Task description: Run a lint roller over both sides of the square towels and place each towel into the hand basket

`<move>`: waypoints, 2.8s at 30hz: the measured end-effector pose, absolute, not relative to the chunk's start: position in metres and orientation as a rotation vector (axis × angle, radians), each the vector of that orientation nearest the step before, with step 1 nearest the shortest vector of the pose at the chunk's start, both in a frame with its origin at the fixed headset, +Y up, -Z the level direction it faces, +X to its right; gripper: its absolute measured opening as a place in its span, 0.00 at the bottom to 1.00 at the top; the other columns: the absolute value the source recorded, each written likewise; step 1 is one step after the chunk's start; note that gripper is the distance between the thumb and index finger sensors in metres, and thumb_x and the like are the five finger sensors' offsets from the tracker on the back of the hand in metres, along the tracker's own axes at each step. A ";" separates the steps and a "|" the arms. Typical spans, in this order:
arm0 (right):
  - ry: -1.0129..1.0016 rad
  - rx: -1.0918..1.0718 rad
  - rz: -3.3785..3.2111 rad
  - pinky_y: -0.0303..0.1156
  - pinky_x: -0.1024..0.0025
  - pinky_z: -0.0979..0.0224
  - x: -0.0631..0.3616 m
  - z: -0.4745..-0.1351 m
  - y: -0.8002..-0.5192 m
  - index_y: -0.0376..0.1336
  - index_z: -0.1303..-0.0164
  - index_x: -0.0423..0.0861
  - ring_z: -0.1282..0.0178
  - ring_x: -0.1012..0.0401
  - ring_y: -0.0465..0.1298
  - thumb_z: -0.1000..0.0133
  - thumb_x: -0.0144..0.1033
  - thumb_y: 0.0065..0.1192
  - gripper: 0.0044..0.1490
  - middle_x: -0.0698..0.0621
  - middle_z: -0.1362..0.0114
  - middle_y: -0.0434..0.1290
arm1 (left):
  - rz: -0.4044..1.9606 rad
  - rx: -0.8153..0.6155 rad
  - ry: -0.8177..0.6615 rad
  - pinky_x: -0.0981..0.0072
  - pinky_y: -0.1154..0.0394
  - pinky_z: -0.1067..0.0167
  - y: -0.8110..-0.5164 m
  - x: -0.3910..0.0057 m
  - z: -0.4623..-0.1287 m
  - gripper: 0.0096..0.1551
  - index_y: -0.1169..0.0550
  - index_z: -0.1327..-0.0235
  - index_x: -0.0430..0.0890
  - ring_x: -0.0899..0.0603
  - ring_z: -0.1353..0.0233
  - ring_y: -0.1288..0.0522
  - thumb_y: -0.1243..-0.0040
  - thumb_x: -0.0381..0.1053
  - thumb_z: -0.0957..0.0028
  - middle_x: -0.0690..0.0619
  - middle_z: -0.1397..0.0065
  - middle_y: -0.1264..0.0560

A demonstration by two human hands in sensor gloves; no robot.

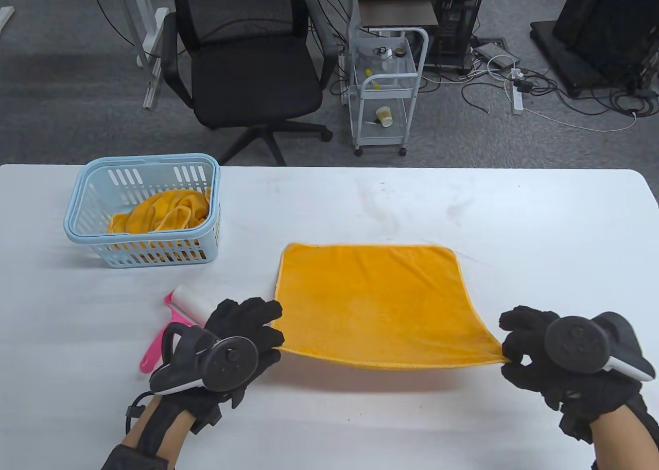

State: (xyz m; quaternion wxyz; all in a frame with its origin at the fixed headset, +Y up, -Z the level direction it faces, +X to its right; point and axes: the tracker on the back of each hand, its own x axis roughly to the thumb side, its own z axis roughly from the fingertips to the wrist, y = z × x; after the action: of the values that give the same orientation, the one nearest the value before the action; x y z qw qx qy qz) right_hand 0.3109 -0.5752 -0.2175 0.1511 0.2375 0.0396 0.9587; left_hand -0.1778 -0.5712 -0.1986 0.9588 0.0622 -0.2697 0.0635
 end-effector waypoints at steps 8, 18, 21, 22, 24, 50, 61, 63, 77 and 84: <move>-0.222 0.764 2.689 0.58 0.28 0.26 0.311 -0.188 -0.443 0.75 0.47 0.41 0.18 0.36 0.61 0.47 0.50 0.79 0.29 0.40 0.19 0.65 | 0.203 0.448 -0.461 0.27 0.36 0.27 -0.446 -0.198 -0.172 0.17 0.17 0.47 0.57 0.36 0.20 0.27 0.34 0.59 0.46 0.54 0.19 0.28; -0.034 0.523 2.765 0.57 0.28 0.25 0.298 -0.266 -0.444 0.75 0.47 0.40 0.18 0.36 0.61 0.47 0.51 0.79 0.29 0.40 0.19 0.65 | 0.105 0.344 -0.267 0.26 0.37 0.26 -0.456 -0.188 -0.245 0.18 0.16 0.48 0.56 0.35 0.20 0.27 0.31 0.61 0.48 0.54 0.20 0.27; 0.115 0.420 2.788 0.57 0.28 0.25 0.292 -0.305 -0.491 0.75 0.47 0.40 0.18 0.36 0.61 0.47 0.51 0.79 0.29 0.40 0.19 0.64 | 0.049 0.241 -0.223 0.27 0.37 0.26 -0.506 -0.178 -0.284 0.18 0.16 0.48 0.57 0.36 0.20 0.27 0.31 0.61 0.48 0.55 0.20 0.27; 0.171 0.380 2.793 0.57 0.28 0.25 0.290 -0.318 -0.511 0.75 0.47 0.40 0.18 0.36 0.60 0.47 0.51 0.78 0.29 0.40 0.19 0.64 | 0.033 0.210 -0.209 0.27 0.37 0.26 -0.523 -0.174 -0.295 0.18 0.17 0.48 0.58 0.36 0.21 0.27 0.31 0.61 0.48 0.55 0.20 0.27; 0.242 0.299 2.789 0.56 0.28 0.25 0.287 -0.340 -0.548 0.74 0.46 0.40 0.18 0.36 0.60 0.46 0.50 0.78 0.29 0.40 0.19 0.64 | 0.000 0.156 -0.183 0.28 0.36 0.26 -0.558 -0.167 -0.316 0.18 0.17 0.48 0.58 0.37 0.21 0.26 0.31 0.60 0.48 0.55 0.20 0.27; 0.129 -0.220 2.966 0.56 0.31 0.25 0.276 -0.417 -0.747 0.61 0.23 0.43 0.17 0.37 0.55 0.44 0.56 0.67 0.44 0.39 0.16 0.55 | -0.110 -0.039 0.003 0.39 0.30 0.28 -0.730 -0.138 -0.394 0.27 0.24 0.33 0.56 0.36 0.23 0.26 0.37 0.59 0.46 0.51 0.18 0.32; 0.424 0.098 3.092 0.54 0.29 0.25 0.294 -0.349 -0.739 0.50 0.14 0.48 0.16 0.35 0.52 0.49 0.62 0.72 0.59 0.37 0.13 0.50 | -0.155 -0.142 0.082 0.35 0.32 0.28 -0.707 -0.232 -0.319 0.43 0.31 0.26 0.55 0.33 0.20 0.30 0.36 0.71 0.54 0.48 0.15 0.36; 0.513 0.154 3.090 0.53 0.28 0.25 0.295 -0.334 -0.748 0.48 0.14 0.48 0.16 0.34 0.51 0.50 0.64 0.73 0.62 0.36 0.13 0.48 | -0.142 -0.184 0.131 0.33 0.34 0.27 -0.713 -0.257 -0.308 0.51 0.36 0.22 0.53 0.31 0.18 0.34 0.35 0.73 0.57 0.46 0.13 0.42; 0.674 0.256 3.082 0.53 0.28 0.25 0.294 -0.310 -0.788 0.46 0.13 0.46 0.16 0.33 0.50 0.51 0.66 0.73 0.65 0.36 0.13 0.46 | -0.111 -0.391 0.309 0.31 0.35 0.28 -0.764 -0.321 -0.276 0.56 0.39 0.21 0.45 0.28 0.19 0.35 0.32 0.70 0.57 0.40 0.14 0.43; 0.678 0.243 3.057 0.53 0.28 0.25 0.296 -0.311 -0.789 0.47 0.14 0.46 0.16 0.33 0.51 0.51 0.65 0.73 0.64 0.35 0.13 0.46 | -0.066 -0.395 0.338 0.35 0.32 0.28 -0.776 -0.327 -0.281 0.33 0.27 0.32 0.53 0.34 0.22 0.28 0.36 0.63 0.50 0.48 0.19 0.33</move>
State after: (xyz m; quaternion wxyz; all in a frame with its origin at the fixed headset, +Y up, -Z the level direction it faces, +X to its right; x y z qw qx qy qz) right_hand 0.2963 -0.7894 -0.3113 0.0003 0.0774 0.2158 0.9734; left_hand -0.3273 -0.7756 -0.2807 0.9659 -0.1951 0.1669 -0.0328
